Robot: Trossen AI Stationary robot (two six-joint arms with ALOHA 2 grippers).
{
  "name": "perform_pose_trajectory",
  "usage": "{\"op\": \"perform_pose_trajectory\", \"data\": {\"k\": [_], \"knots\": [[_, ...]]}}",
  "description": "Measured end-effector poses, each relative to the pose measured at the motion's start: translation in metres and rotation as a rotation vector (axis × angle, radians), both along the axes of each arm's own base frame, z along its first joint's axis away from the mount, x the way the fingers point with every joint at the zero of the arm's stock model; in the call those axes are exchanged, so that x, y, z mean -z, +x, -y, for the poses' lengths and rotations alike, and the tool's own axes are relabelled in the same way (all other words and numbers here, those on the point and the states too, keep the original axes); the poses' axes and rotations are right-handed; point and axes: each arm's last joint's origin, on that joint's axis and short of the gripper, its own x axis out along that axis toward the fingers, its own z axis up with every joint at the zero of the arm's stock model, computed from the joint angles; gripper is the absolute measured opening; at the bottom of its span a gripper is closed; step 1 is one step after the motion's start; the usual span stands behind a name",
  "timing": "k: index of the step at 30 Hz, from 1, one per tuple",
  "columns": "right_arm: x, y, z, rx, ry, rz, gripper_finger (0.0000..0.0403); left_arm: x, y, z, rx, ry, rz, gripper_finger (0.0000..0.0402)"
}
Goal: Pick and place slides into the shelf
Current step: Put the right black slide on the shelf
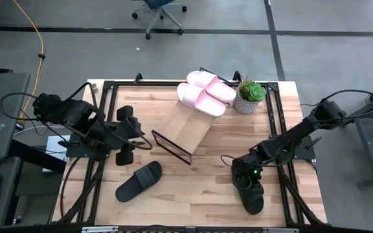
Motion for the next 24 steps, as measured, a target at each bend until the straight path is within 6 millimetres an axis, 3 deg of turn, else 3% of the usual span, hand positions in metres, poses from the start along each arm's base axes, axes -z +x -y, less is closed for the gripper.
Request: {"op": "perform_pose_trajectory", "data": {"k": [24], "knots": [[0.0032, 0.0066, -0.0052, 0.039, 0.087, -0.061, 0.0048, -0.0001, -0.0025, 0.006, 0.005, 0.016, 0.008, 0.014]]}}
